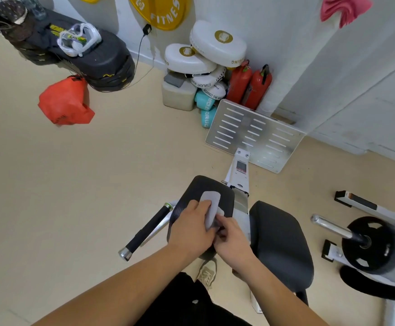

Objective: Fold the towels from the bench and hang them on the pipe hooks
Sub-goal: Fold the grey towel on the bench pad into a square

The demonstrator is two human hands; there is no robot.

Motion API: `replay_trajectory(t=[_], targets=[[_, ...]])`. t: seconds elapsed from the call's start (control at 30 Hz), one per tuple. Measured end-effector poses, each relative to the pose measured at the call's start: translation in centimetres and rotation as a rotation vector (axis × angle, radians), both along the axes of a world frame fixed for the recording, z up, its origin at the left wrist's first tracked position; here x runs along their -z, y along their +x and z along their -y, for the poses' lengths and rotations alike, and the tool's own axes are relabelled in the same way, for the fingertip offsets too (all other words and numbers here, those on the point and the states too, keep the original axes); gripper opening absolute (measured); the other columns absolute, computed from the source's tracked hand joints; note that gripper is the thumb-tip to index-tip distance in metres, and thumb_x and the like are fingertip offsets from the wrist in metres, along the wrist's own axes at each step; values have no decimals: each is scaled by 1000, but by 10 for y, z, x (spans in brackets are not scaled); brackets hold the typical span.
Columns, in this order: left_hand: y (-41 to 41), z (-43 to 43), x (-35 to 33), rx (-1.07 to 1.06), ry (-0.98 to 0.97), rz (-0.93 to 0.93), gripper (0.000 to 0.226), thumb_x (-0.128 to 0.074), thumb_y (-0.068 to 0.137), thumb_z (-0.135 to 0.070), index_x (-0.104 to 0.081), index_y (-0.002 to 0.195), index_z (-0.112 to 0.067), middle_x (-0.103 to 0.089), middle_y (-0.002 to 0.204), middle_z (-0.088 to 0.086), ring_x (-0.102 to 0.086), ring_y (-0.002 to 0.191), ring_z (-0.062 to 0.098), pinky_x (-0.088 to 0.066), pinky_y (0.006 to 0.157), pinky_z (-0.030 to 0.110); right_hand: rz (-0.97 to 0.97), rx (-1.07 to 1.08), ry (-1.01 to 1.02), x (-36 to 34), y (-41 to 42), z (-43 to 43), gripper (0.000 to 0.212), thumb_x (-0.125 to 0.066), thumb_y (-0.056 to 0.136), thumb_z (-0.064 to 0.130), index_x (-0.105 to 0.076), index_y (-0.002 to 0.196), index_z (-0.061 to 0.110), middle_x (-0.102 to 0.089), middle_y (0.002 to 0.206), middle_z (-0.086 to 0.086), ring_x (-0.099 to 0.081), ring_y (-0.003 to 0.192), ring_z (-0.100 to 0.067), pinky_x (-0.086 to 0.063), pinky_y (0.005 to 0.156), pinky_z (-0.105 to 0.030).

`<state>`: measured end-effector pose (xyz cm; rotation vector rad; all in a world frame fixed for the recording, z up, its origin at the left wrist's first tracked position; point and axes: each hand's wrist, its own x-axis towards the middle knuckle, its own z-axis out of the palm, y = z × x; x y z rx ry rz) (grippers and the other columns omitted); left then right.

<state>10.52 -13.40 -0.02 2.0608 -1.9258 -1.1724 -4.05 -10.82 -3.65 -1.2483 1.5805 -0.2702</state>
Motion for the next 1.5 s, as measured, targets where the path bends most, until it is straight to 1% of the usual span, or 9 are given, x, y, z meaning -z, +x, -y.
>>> replay_trajectory(t=[0.2,0.43,0.6,0.8,0.87,1.0,1.1,1.27,1.5], targets=[[-24,-11,17,227,73,113,54,-52,99,-29,-33,150,-27,-40,136,4,-54,119,26,-56,91,42,240,341,277,-14,-19,-7,72,-47,97,-8,-36,154,35,-54,144,12,-60,127,-17,-51,109,-36],[-12,-6,38,-189,52,117,57,-71,85,-38,-42,133,-27,-47,127,0,-56,113,22,-58,89,40,157,90,226,-26,-27,5,71,-40,103,1,-30,157,46,-49,137,16,-54,118,-5,-46,86,-13],[-12,-4,55,-230,245,18,58,-73,77,-51,-47,120,-22,-58,113,-2,-64,102,23,-60,87,41,25,-36,327,-18,-26,5,62,-38,107,18,-20,159,48,-54,133,7,-58,111,-14,-52,96,-27],[9,19,43,91,159,-159,43,-76,77,-41,-59,114,-28,-60,103,-5,-61,92,15,-50,78,26,-33,282,210,-43,-17,4,44,-62,100,31,-45,141,33,-57,134,11,-62,105,-9,-46,76,-13],[23,32,26,246,99,-181,42,-75,75,-41,-64,115,-32,-58,100,-8,-59,91,13,-44,72,21,-28,341,125,-65,-19,5,62,-76,91,33,-38,140,37,-55,124,21,-61,100,-2,-50,66,-8],[48,47,-19,620,-29,-187,45,-74,76,-35,-68,121,-38,-55,100,-16,-55,92,2,-42,73,16,-80,39,45,-114,-21,0,93,-83,77,32,-31,153,48,-34,155,25,-41,136,-3,-44,113,-32],[63,41,-61,729,-105,-242,46,-73,78,-34,-67,123,-40,-55,102,-22,-52,94,-7,-42,78,11,-106,-63,36,-145,-10,-14,57,-85,74,37,-55,122,42,-51,140,25,-55,121,0,-48,100,-28],[97,10,-109,619,-161,-385,51,-83,74,-35,-65,122,-35,-60,111,-22,-57,105,-2,-48,88,15,-68,51,-71,-181,13,-50,35,-82,79,32,-58,104,32,-66,100,6,-64,89,-9,-51,69,-19],[160,-30,-130,220,257,-642,66,-95,67,-31,-62,124,-37,-67,119,-10,-67,106,7,-59,83,25,436,448,-109,-188,63,-108,44,-80,88,15,-62,127,20,-75,116,-3,-73,109,-23,-62,86,-33]])
